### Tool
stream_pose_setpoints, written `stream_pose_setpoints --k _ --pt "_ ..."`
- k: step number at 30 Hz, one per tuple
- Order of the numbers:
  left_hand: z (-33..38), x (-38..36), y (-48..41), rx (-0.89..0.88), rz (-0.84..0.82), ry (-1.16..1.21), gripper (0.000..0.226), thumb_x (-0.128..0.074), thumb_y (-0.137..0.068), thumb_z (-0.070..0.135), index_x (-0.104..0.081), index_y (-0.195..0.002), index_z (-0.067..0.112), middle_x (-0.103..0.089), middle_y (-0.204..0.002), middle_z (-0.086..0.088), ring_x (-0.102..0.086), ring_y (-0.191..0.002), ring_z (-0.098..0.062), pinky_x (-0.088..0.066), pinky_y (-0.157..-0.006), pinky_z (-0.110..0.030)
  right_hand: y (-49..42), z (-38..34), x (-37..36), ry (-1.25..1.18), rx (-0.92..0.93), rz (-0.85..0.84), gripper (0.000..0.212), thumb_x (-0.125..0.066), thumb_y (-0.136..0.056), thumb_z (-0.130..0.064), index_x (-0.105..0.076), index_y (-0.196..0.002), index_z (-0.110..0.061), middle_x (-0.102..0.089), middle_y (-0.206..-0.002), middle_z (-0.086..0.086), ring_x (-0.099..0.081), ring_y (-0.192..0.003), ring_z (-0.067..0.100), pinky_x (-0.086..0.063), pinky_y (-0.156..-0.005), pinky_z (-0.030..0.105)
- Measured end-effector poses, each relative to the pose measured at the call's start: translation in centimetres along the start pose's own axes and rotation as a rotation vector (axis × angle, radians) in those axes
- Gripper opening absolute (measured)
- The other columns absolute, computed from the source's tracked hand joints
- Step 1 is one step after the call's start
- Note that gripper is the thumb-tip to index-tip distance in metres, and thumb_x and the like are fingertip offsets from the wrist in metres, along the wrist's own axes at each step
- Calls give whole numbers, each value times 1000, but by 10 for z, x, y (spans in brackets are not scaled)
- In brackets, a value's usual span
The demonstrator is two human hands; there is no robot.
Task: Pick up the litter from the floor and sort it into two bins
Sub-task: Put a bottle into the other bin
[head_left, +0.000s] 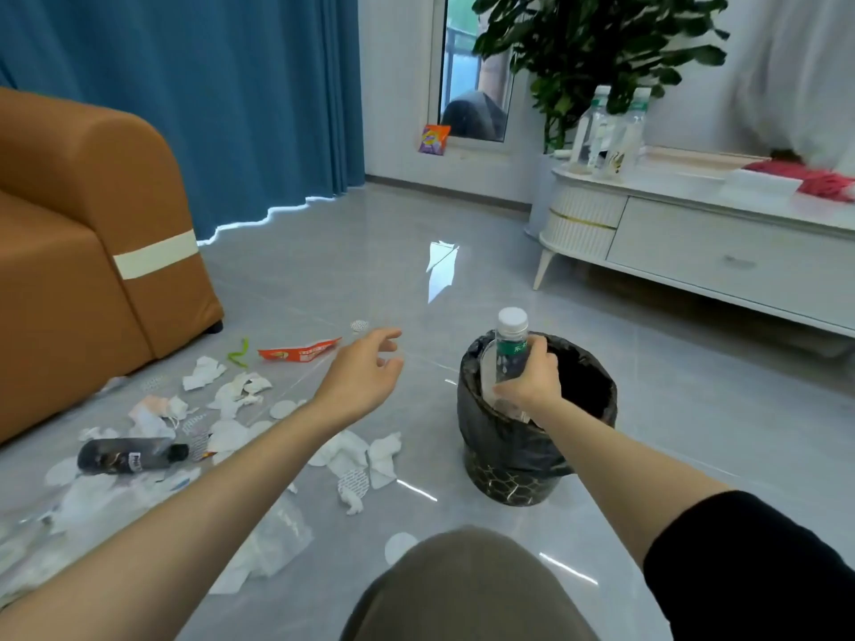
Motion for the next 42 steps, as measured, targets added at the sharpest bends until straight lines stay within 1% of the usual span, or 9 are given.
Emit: stream_pose_setpoints --k 9,14,16,18,23,30,35,39,42 --pt "-35 -20 10 56 -38 25 39 -51 -93 13 -50 -132 17 -57 -126 -2 -57 -103 -16 -44 -91 -27 -4 54 -56 57 -82 -146 75 -69 -84 -30 -24 -141 -10 -34 -140 15 -45 -123 34 -39 -100 41" --pt "-51 -20 18 94 -23 19 38 -52 -94 14 -50 -131 18 -58 -125 -1 -56 -98 -12 -40 -85 -22 10 54 -75 187 -5 -259 70 -61 -86 -47 -33 -140 -12 -52 -132 10 -51 -120 31 -42 -96 38" --pt "-57 -19 23 112 -19 20 38 -51 -94 14 -50 -131 18 -58 -125 -2 -56 -98 -12 -40 -86 -22 22 50 -89 415 105 -327 52 -59 -87 -41 -46 -131 -17 -58 -125 7 -55 -114 30 -46 -93 39" --pt "-62 -17 28 124 -23 16 38 -51 -94 14 -50 -132 19 -58 -125 -1 -55 -98 -12 -41 -86 -22 28 46 -96 564 205 -301 31 -52 -90 -22 -55 -121 -19 -63 -118 6 -59 -107 31 -50 -86 40" --pt "-75 1 43 120 -21 -26 37 -51 -94 16 -50 -131 19 -57 -126 -1 -57 -102 -14 -43 -88 -24 35 40 -109 599 273 -299 21 -49 -94 -18 -59 -112 -20 -67 -107 4 -62 -98 29 -51 -80 38" --pt "-99 50 59 150 -20 -193 38 -50 -95 18 -49 -133 19 -57 -128 -1 -55 -99 -12 -37 -81 -21 49 6 -149 597 401 -371 26 -47 -96 -19 -59 -118 -27 -67 -108 2 -61 -102 28 -50 -81 38" --pt "-116 88 69 183 -19 -289 37 -49 -95 17 -48 -132 19 -56 -128 -2 -56 -107 -18 -39 -84 -24 66 -34 -192 710 564 -362 33 -43 -97 -16 -52 -127 -27 -61 -118 8 -46 -117 29 -37 -91 39" --pt "-129 117 75 186 -9 -332 37 -49 -95 20 -48 -132 20 -57 -127 -1 -53 -99 -13 -39 -84 -23 68 -54 -214 762 509 -309 46 -42 -93 -8 -45 -133 -30 -52 -124 10 -39 -119 28 -29 -96 38" --pt "-143 137 84 206 -27 -372 38 -49 -95 19 -47 -133 19 -57 -127 -1 -55 -109 -16 -44 -93 -28 72 -65 -230 754 486 -337 52 -41 -94 -7 -40 -139 -33 -52 -126 8 -37 -121 26 -27 -94 38"
Point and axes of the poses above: each hand's wrist, its own y-axis away from the middle knuckle, its own x-axis out of the back of the hand, z = x × y, the point moved 9 cm from there along -y, towards the middle knuckle
